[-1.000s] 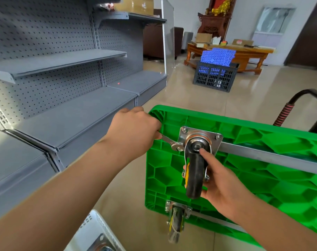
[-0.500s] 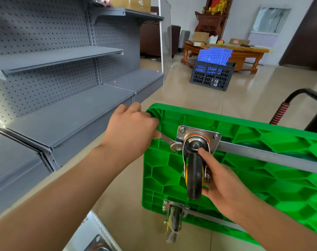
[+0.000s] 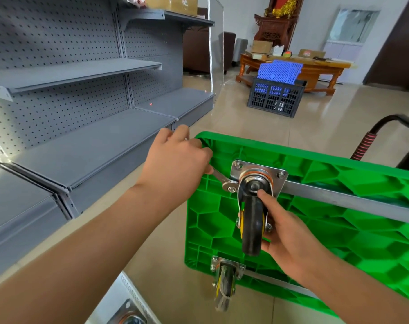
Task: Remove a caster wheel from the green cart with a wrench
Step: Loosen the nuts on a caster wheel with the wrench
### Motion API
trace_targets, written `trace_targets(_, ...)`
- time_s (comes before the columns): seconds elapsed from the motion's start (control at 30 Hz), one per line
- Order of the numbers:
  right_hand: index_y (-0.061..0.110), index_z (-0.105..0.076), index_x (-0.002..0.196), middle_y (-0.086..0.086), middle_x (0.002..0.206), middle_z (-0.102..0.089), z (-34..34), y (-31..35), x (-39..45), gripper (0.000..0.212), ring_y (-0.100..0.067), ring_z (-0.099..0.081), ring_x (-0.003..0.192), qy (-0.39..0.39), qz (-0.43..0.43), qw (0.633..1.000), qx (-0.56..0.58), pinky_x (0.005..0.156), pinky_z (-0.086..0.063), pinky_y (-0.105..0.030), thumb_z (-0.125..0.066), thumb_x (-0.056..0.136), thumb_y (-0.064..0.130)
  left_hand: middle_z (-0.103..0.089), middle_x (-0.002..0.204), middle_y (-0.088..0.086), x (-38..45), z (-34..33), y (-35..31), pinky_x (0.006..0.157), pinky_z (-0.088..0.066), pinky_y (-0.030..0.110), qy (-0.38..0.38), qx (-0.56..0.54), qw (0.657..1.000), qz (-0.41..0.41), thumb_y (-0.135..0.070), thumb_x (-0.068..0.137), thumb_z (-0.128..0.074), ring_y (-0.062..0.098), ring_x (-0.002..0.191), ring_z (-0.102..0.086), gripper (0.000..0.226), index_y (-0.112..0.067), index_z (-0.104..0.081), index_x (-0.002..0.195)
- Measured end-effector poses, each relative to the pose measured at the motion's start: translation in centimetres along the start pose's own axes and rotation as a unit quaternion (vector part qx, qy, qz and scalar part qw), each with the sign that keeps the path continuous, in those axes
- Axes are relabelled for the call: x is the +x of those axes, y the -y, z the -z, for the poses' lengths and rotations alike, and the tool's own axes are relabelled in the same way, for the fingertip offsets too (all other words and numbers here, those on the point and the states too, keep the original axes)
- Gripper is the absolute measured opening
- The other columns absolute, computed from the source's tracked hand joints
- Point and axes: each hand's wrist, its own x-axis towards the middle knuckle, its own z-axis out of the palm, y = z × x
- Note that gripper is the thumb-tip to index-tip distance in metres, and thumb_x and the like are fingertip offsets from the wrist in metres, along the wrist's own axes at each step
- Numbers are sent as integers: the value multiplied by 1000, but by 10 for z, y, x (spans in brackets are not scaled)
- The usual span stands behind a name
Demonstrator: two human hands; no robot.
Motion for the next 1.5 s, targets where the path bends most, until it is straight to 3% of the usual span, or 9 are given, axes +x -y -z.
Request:
trace_targets(0.23, 11, -75, 107, -20, 104, -74, -2, -2, 1, 48, -28, -73, 94, -14, 4, 1000, 5, 87, -53, -44, -71, 76, 46, -66, 90, -4, -29, -19, -7, 85, -40, 37, 237, -24, 967, 90, -57, 104, -37, 27, 91, -64, 40, -25, -60, 94)
trace_targets(0.43, 13, -76, 103, -20, 102, -74, -6, -5, 2, 39, -32, -69, 97, -10, 3, 1000, 13, 95, -52, -49, -67, 84, 46, -72, 83, 0, -66, -60, -64, 68, -60, 28, 333, -540, 733, 245, -38, 107, -43, -3, 63, -66, 31, -16, -64, 100)
trace_targets(0.53, 15, -81, 88, -13, 88, -74, -7, -4, 1, 33, -24, -69, 79, -1, 8, 1000, 11, 88, -54, -46, -67, 84, 45, -76, 95, 11, -67, -59, -87, 87, -60, 37, 336, -637, 637, 276, -34, 108, -44, 11, 79, -73, 28, -18, -67, 113)
trace_targets(0.8, 15, -79, 88, -16, 90, -74, -1, -2, 1, 36, -26, -71, 82, 6, 0, 1000, -7, 87, -53, -46, -71, 79, 49, -77, 98, 11, -63, -30, -41, 73, -57, 24, 401, -639, 605, 254, -21, 108, -47, 21, 88, -76, 23, -4, -61, 105)
trace_targets(0.97, 11, -75, 102, -16, 92, -73, -1, -3, 1, 43, -26, -70, 85, 2, -5, 1000, -8, 83, -53, -44, -70, 81, 49, -74, 89, 10, -66, -16, -46, 77, -59, 33, 428, -718, 452, 311, -21, 108, -47, 23, 80, -73, 18, -8, -58, 102)
trace_targets(1.07, 10, -75, 102, -16, 93, -73, -1, -1, 0, 44, -26, -72, 84, -1, -8, 1000, -4, 88, -54, -47, -72, 77, 47, -66, 73, 5, -66, -19, -40, 63, -54, 31, 389, -674, 540, 321, -22, 107, -49, 18, 60, -61, 22, -5, -62, 101)
trace_targets(1.2, 10, -73, 107, -16, 94, -75, 0, 1, -1, 43, -27, -74, 85, -4, -15, 1000, 0, 97, -53, -52, -72, 80, 44, -68, 76, -3, -49, -10, -8, 62, -49, 28, 348, -443, 800, 206, -33, 105, -49, 17, 69, -62, 23, -21, -67, 98)
trace_targets(1.27, 11, -73, 108, -16, 95, -75, -1, 1, -1, 44, -27, -74, 86, -6, -17, 1000, -1, 96, -54, -52, -72, 79, 44, -67, 85, -3, -38, -1, 4, 76, -53, 35, 325, -309, 882, 141, -40, 105, -48, 23, 87, -64, 21, -28, -62, 95)
trace_targets(1.5, 8, -74, 102, -15, 90, -75, -1, 3, -1, 46, -27, -71, 85, -13, -16, 1000, -13, 97, -53, -51, -72, 76, 46, -67, 105, -2, -12, 22, -1, 77, -33, 35, 254, -68, 964, 43, -38, 107, -40, 28, 100, -64, 21, -32, -60, 111)
